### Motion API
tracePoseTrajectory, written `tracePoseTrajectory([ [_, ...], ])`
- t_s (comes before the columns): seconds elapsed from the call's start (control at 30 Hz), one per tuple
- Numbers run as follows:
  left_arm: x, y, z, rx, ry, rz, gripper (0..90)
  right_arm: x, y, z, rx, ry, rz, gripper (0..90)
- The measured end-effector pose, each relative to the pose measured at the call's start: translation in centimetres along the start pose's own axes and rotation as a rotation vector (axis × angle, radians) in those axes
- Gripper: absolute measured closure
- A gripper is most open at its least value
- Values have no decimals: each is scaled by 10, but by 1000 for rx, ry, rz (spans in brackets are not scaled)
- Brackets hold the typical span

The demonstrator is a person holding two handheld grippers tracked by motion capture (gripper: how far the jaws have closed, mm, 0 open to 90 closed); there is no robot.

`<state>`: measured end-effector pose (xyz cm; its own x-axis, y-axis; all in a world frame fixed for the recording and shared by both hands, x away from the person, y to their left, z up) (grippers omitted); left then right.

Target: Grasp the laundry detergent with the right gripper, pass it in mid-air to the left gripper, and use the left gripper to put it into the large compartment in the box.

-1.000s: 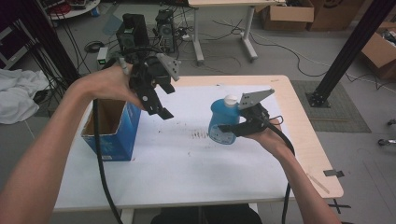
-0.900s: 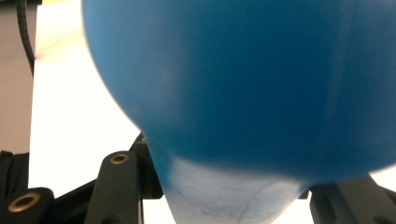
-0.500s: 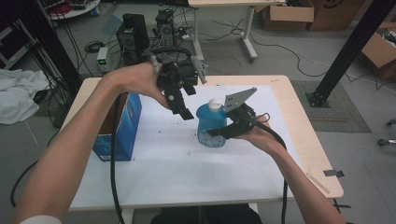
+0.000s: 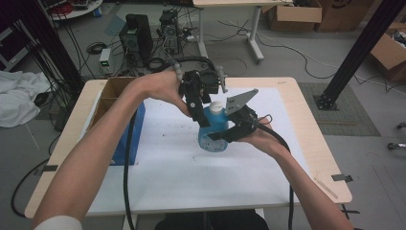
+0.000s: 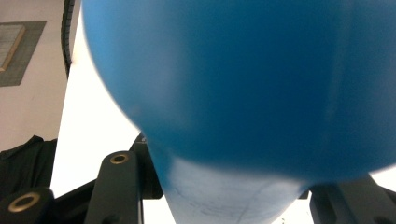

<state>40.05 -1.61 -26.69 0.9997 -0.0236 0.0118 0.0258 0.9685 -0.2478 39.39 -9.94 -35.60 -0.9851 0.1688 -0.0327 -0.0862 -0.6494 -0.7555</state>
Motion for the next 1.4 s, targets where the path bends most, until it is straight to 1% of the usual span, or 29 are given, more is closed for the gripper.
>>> tracePoseTrajectory([
  [0.03,0,-1,-1,-6,11,4,152,0,0,0,-1,0,1,468],
  [0.07,0,-1,-1,-6,11,4,152,0,0,0,-1,0,-2,467],
  [0.1,0,-3,-4,-19,21,10,152,0,0,0,-2,0,-3,467],
  [0.23,-1,-5,-10,-13,30,0,153,0,-1,-1,-4,-2,-8,467],
  [0.33,-2,-7,-12,-27,43,5,156,0,-1,-2,-8,-4,-7,467],
  [0.47,-1,-7,-13,-28,40,3,160,1,-2,-3,-8,-5,-8,467],
  [0.53,-2,-6,-14,-30,45,9,160,1,-2,-4,-8,-7,-8,467],
  [0.77,-2,-5,-18,-19,46,11,171,1,-2,-5,-8,-8,-10,466],
  [0.8,-1,-4,-18,-20,49,11,197,0,-2,-6,-7,-4,-10,467],
  [0.97,-1,-5,-19,-19,48,13,208,2,0,-7,6,-4,-8,466],
  [1.1,-1,-5,-21,-4,46,7,214,3,-1,-8,3,-5,-13,466],
  [1.13,-1,-5,-22,-5,42,0,218,3,-1,-8,3,-6,-13,466],
  [1.17,-1,-6,-22,-15,45,8,231,3,-1,-8,2,-6,-13,466],
  [1.23,-2,-6,-22,-15,48,10,234,3,-1,-8,1,-8,-15,466],
  [1.27,-2,-6,-22,-12,49,4,238,3,-1,-8,0,-6,-16,466],
  [1.3,-2,-5,-22,-14,54,10,240,3,-1,-8,1,-5,-16,466],
  [1.4,-1,-4,-24,-15,51,7,250,3,-1,-8,-1,-3,-17,466],
])
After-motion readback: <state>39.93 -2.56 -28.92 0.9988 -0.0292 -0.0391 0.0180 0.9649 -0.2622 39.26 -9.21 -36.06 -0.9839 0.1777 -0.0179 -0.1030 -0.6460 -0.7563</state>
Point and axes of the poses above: each handheld gripper's, and its own axes: z roughly backward along the jaws, y roughly out of its underside, x roughly to its left, the point moved 7 cm from there along -z, roughly forward along the jaws, and after that the axes turned 2 degrees about x, right-handed, at the moved point
